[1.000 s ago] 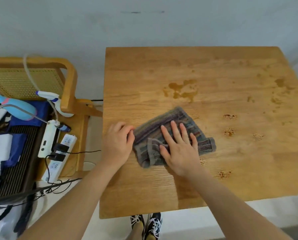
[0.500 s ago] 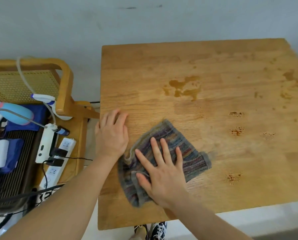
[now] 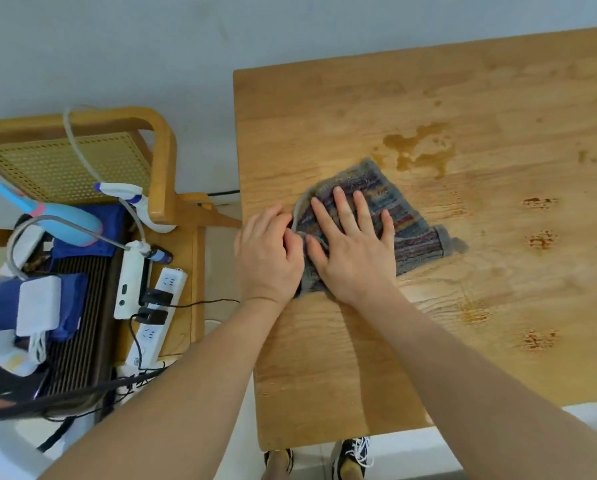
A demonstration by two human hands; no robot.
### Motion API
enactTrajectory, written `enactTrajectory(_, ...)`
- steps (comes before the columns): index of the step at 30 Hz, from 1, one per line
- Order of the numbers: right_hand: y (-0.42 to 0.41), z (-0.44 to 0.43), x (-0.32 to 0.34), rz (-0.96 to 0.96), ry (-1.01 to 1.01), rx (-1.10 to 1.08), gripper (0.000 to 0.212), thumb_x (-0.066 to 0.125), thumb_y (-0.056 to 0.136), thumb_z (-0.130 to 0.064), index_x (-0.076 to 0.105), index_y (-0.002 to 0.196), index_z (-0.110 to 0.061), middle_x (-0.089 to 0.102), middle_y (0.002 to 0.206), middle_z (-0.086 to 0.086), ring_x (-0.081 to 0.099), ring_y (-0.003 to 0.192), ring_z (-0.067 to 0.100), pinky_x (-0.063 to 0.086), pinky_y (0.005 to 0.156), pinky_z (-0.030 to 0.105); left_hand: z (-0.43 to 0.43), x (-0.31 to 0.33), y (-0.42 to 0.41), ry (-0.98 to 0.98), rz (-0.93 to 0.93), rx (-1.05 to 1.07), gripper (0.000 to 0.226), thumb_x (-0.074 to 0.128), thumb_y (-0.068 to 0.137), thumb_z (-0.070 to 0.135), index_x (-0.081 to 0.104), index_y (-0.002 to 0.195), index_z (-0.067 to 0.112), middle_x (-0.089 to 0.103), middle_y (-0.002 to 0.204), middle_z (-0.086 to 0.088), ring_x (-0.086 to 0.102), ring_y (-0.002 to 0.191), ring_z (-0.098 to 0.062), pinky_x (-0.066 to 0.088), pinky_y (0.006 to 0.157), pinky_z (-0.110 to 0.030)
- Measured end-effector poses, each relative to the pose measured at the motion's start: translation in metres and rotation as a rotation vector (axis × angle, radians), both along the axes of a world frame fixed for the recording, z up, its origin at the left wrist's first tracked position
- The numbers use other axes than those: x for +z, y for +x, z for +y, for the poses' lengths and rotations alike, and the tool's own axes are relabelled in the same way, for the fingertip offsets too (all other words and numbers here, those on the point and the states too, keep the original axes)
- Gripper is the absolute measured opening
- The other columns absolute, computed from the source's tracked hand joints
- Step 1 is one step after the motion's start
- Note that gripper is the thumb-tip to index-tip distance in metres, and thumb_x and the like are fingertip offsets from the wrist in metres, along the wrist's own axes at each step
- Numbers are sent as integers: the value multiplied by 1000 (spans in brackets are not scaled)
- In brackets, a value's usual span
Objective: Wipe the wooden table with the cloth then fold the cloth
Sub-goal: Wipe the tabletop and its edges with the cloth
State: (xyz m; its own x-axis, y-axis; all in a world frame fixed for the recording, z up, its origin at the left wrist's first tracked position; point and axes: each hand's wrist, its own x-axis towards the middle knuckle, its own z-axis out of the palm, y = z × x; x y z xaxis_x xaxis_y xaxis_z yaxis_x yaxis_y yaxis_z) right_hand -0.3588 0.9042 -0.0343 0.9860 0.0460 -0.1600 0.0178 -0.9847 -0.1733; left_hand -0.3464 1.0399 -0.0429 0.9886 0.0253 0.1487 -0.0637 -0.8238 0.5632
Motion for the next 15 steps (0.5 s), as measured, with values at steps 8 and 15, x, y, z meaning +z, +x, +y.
enactTrajectory(8,-127,0,-2,32,-31,8,56,22,98,-62,19,151,-46,11,164,-5,8,151,23,11,117,55,-4,2,-5,258,58,-116,35,46,88,29,55,119,15,50,133,-5,40,126,-28,33,100,-62)
enactTrajectory(15,-107,-42,-1,48,-64,-354,62,16,93,-69,4,151,-50,-2,164,-8,-5,151,20,4,119,54,3,2,-4,238,93,-144,41,43,89,34,53,124,16,44,140,-6,36,131,-30,27,105,-61)
